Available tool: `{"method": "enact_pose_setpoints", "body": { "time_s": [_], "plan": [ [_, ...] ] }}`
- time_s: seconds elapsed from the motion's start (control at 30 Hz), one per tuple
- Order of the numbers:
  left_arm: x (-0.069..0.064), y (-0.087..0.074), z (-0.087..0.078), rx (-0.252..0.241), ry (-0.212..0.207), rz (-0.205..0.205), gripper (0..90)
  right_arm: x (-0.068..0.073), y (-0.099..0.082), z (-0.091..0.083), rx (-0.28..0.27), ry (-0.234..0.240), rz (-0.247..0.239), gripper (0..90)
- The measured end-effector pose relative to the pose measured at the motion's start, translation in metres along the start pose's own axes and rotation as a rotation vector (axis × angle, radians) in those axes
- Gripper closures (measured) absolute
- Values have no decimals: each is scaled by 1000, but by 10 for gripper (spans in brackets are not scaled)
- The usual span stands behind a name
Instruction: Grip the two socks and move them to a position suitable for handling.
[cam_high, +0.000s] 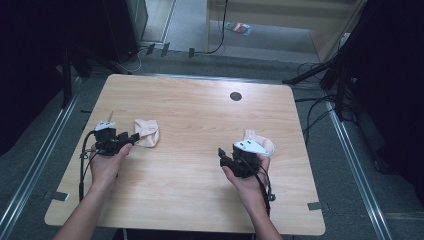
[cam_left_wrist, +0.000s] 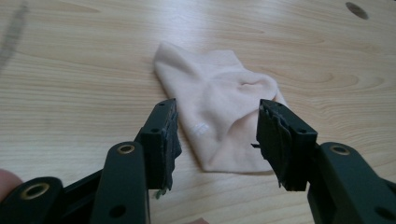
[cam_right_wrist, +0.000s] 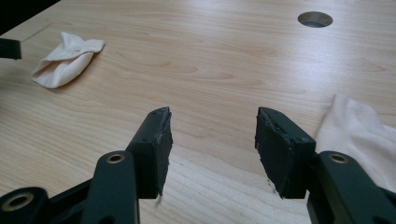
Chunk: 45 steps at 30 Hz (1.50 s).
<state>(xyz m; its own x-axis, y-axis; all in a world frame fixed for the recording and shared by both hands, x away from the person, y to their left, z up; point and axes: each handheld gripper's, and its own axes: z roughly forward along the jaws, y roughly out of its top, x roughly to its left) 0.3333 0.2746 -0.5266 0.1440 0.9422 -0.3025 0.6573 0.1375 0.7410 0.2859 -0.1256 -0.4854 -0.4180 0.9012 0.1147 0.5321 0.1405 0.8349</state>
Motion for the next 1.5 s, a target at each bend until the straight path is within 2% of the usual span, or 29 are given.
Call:
{"method": "enact_pose_setpoints", "body": {
  "time_s": [0.03,0.1,0.13,0.17,0.27,0.4,0.43,0.47,0.53,0.57,0.7,0.73,0.83,0.97,1.17,1.3,1.33,1.37,1.4,1.43,1.5],
  "plan": [
    [-2,1,6,13,14,4,521,-1,-2,-1,1,-1,-4,470],
    [-4,1,9,24,9,6,519,-1,-3,-1,5,-3,-3,470],
    [-9,1,13,29,36,21,497,-3,-4,-3,4,-5,-5,471],
    [-9,1,13,29,36,21,488,-3,-4,-3,4,-5,-5,471],
    [-15,1,18,42,64,57,471,-5,-7,-4,6,-5,-3,473],
    [-19,-3,26,75,90,93,504,-8,-11,-6,8,-3,0,476],
    [-21,-4,28,87,100,99,522,-9,-12,-6,8,-2,2,476],
    [-23,-5,29,89,130,120,567,-10,-14,-6,10,-6,8,476],
    [-24,-4,29,89,139,118,600,-10,-15,-7,9,-6,10,475],
    [-24,-4,29,87,141,111,681,-11,-15,-7,9,-6,11,476],
    [-23,-5,31,86,148,124,871,-13,-15,-10,-1,-4,14,477],
    [-22,-5,31,82,150,126,871,-13,-15,-10,-1,-4,14,477],
    [-22,-5,28,62,137,144,900,-13,-15,-12,-9,1,20,478],
    [-29,-1,14,-22,125,175,900,-13,-14,-15,-22,8,25,483],
    [-49,4,-16,-101,55,232,900,-9,-12,-18,-32,18,19,492],
    [-62,3,-34,-124,6,272,900,-4,-11,-21,-39,29,12,491],
    [-70,1,-42,-139,-14,295,900,0,-11,-23,-41,34,7,492],
    [-70,1,-42,-139,-14,295,900,0,-11,-23,-41,34,7,492],
    [-78,-1,-48,-143,-38,318,900,4,-11,-24,-45,41,-5,492],
    [-78,-1,-48,-143,-38,318,900,4,-11,-24,-45,41,-5,492],
    [-86,-5,-53,-148,-54,343,900,8,-11,-25,-42,48,-4,494]
  ]
}}
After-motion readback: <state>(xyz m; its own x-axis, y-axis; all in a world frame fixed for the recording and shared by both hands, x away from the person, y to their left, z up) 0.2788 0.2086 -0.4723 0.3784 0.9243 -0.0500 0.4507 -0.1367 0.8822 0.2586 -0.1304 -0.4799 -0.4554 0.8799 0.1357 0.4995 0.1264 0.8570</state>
